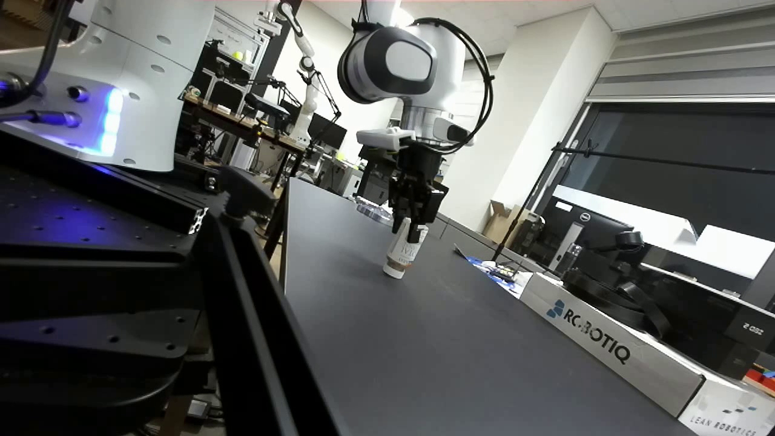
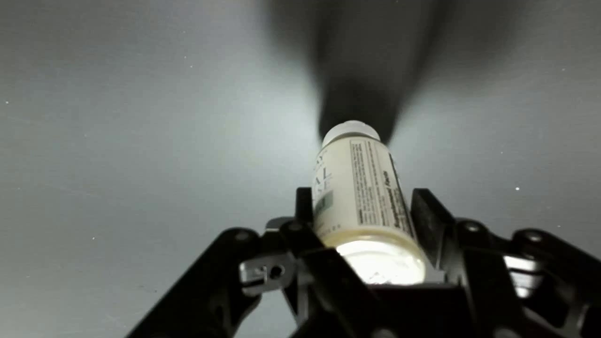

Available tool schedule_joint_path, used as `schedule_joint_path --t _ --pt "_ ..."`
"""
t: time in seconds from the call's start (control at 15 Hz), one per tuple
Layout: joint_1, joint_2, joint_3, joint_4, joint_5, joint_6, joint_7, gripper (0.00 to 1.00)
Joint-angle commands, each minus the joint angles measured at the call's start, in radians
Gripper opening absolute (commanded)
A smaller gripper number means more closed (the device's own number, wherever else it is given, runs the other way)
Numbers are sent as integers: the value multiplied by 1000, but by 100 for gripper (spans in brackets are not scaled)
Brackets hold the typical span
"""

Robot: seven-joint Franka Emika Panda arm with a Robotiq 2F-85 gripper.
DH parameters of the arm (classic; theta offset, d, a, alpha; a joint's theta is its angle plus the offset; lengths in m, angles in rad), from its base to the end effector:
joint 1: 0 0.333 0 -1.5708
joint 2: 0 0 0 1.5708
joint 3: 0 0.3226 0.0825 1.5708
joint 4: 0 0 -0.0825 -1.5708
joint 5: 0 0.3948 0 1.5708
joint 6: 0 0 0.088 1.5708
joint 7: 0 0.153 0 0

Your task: Move the bottle to the left then make it lie horizontally

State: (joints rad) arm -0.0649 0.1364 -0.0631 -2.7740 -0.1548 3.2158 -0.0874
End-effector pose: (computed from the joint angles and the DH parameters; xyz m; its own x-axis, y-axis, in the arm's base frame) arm 0.4235 -0.0404 0.1563 0.9486 0.1224 0.2919 0.1066 -0.9919 0.0696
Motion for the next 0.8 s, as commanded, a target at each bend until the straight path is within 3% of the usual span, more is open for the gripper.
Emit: schedule_joint_path --t 0.0,0.27,0.4,0.73 --pt "-5 -9 8 28 28 -82 -9 30" --pt "-79 -25 96 120 136 -288 -57 30" --pt "-79 -11 77 197 214 -441 -113 30" --pt "-102 65 8 405 257 -807 -171 30"
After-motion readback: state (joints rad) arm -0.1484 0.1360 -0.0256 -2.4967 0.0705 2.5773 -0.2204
